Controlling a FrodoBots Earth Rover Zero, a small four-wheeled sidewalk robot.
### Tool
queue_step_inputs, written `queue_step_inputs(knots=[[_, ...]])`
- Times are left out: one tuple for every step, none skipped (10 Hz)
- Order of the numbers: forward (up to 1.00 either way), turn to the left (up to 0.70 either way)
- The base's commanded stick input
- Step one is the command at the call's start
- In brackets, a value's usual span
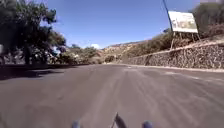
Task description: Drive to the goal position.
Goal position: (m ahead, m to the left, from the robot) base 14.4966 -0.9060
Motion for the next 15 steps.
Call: queue_step_inputs(knots=[[0.85, 0.0], [0.85, 0.0], [0.85, 0.0], [0.85, 0.0], [0.85, 0.0], [0.85, 0.0], [0.85, 0.0], [0.85, 0.0], [0.85, 0.0], [0.85, 0.0], [0.85, 0.0], [0.85, -0.08], [0.85, -0.18], [0.85, -0.34], [0.85, -0.34]])
